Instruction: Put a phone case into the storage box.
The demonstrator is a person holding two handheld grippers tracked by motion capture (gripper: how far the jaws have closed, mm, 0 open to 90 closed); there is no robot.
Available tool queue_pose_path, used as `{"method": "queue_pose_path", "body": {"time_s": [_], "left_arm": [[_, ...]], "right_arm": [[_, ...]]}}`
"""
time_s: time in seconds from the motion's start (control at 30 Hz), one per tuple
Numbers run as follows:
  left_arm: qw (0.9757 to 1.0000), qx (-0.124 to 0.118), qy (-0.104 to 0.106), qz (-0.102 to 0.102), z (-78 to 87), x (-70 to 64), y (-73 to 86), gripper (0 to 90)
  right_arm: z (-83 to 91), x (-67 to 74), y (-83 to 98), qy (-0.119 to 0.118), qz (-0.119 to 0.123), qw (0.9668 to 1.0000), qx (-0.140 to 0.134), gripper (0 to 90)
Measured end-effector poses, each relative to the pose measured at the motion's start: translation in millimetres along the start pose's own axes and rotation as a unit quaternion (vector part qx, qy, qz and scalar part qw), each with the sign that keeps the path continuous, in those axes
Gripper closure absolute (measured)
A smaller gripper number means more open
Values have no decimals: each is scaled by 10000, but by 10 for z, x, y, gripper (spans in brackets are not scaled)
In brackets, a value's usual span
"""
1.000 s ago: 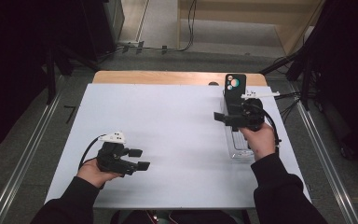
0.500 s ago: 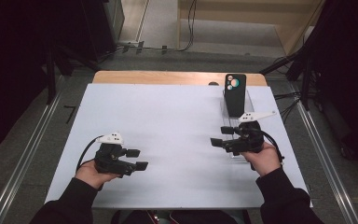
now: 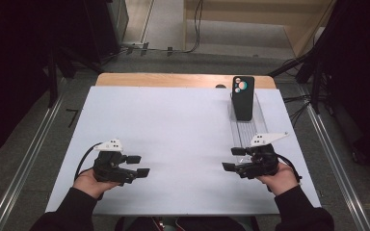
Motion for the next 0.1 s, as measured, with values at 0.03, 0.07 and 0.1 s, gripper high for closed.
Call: {"method": "queue_pose_path", "body": {"time_s": [0.03, 0.07, 0.1], "left_arm": [[10000, -5, -6, -7, 1, -1, 1, 334], [10000, 8, -20, -10, 5, -1, 3, 334], [10000, -21, -13, -4, 4, -4, 1, 334]], "right_arm": [[-3, 4, 17, -12, 15, 10000, 12, 266], [-4, 8, 29, -20, 18, 10000, 35, 265], [-6, 13, 37, -20, 10, 10000, 32, 265]]}}
Point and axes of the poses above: each handheld gripper's, and its own axes: z roughly backward along the jaws, y roughly out of its underside, x roughly to its left, the point moved 7 cm from there along -z, roughly forward along the jaws
